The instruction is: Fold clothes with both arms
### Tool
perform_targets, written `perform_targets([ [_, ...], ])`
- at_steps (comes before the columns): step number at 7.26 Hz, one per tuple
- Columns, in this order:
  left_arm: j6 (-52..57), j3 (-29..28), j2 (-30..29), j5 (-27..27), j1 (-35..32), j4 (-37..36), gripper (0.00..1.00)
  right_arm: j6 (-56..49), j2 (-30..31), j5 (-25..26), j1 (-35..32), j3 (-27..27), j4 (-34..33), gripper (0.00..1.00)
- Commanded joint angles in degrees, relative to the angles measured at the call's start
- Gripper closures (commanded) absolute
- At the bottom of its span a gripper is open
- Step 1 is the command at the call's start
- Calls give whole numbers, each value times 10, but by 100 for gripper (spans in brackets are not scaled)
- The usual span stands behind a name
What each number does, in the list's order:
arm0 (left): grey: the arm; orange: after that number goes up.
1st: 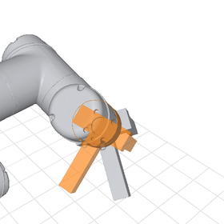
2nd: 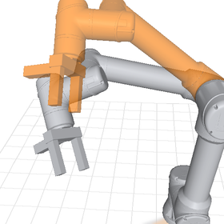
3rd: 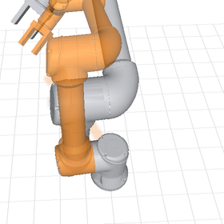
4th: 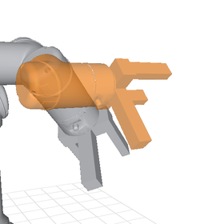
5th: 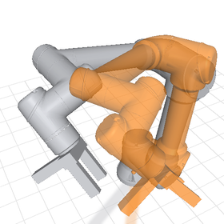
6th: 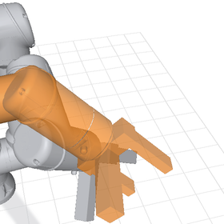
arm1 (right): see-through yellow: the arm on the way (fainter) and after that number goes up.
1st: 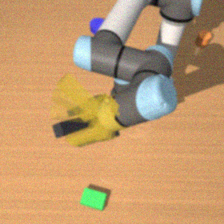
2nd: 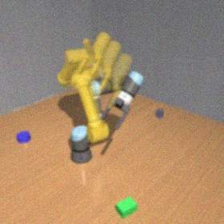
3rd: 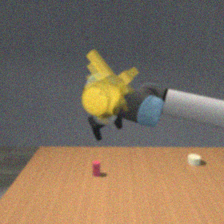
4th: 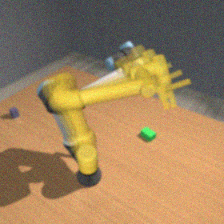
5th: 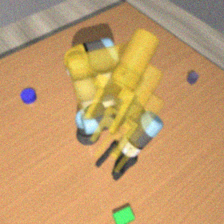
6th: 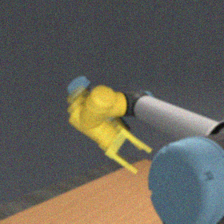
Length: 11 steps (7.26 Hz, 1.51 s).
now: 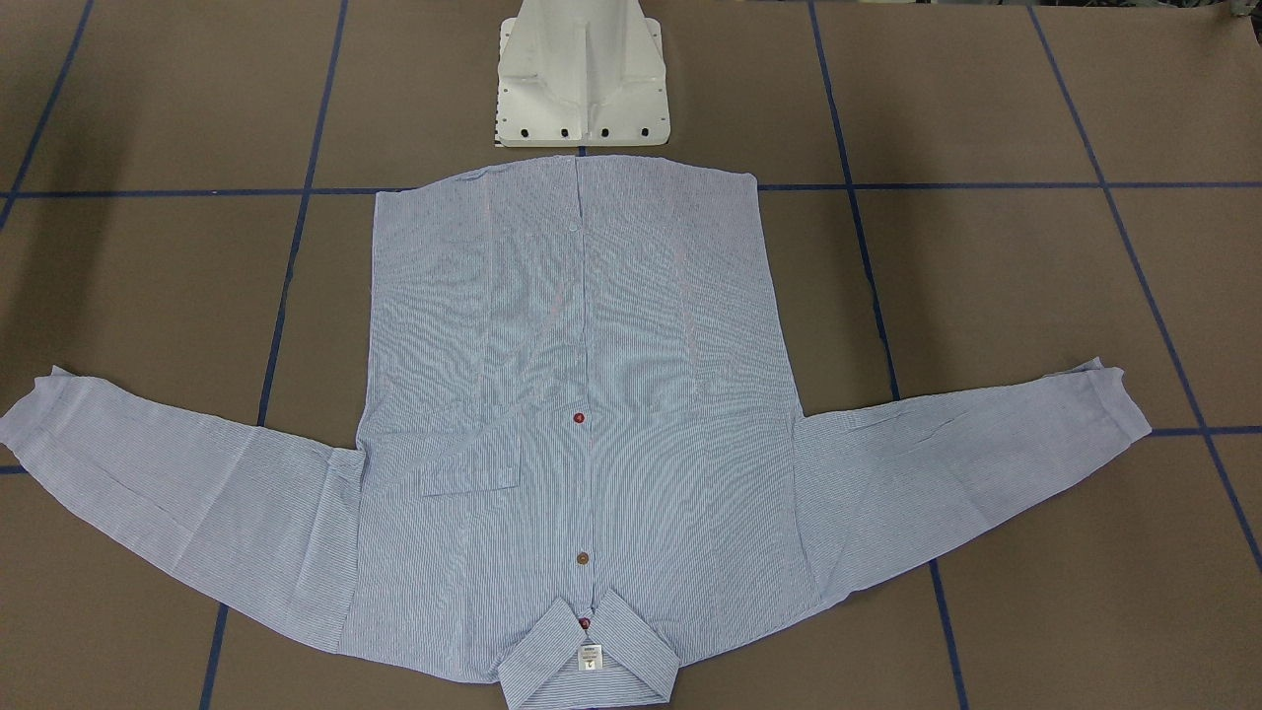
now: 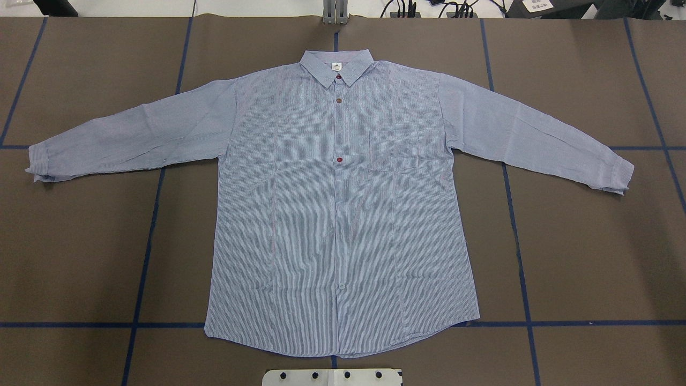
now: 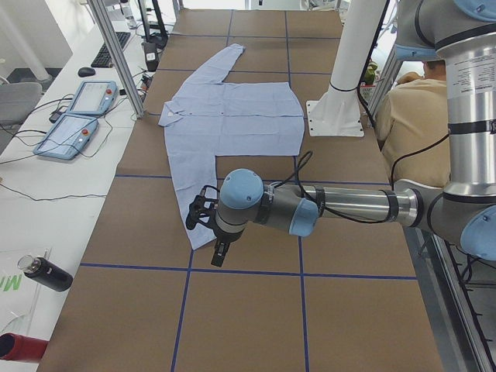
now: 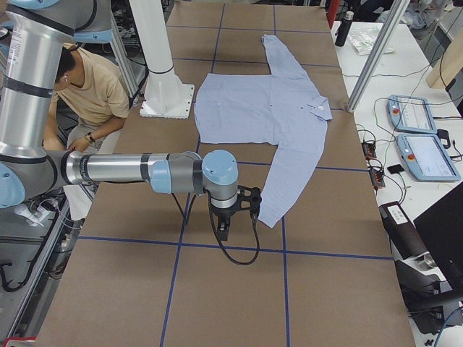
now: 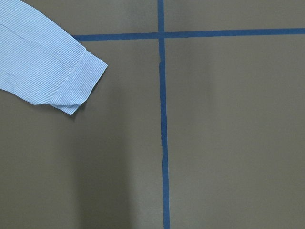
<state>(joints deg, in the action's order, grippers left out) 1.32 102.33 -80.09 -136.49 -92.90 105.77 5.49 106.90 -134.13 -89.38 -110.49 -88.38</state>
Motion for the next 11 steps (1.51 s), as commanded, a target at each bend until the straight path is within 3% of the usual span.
perform_targets([
  [1, 0, 0, 1, 6, 0, 90, 0, 3, -2, -5, 0, -6, 71, 0],
  [3, -4, -24, -31, 5, 0, 228, 0, 8, -18, -2, 0, 17, 241, 0],
  [4, -7, -52, -52, 4, 0, 292, 0, 12, -21, -5, 0, 34, 269, 0],
  [7, -6, -62, -67, 2, 0, 302, 0, 17, -27, 11, 0, 45, 285, 0],
  [10, -5, -62, -66, 0, 2, 302, 0, 189, -63, 14, 151, 55, 327, 2],
  [11, -4, -62, -66, 0, 2, 303, 0, 202, -63, 16, 152, 81, 384, 12],
])
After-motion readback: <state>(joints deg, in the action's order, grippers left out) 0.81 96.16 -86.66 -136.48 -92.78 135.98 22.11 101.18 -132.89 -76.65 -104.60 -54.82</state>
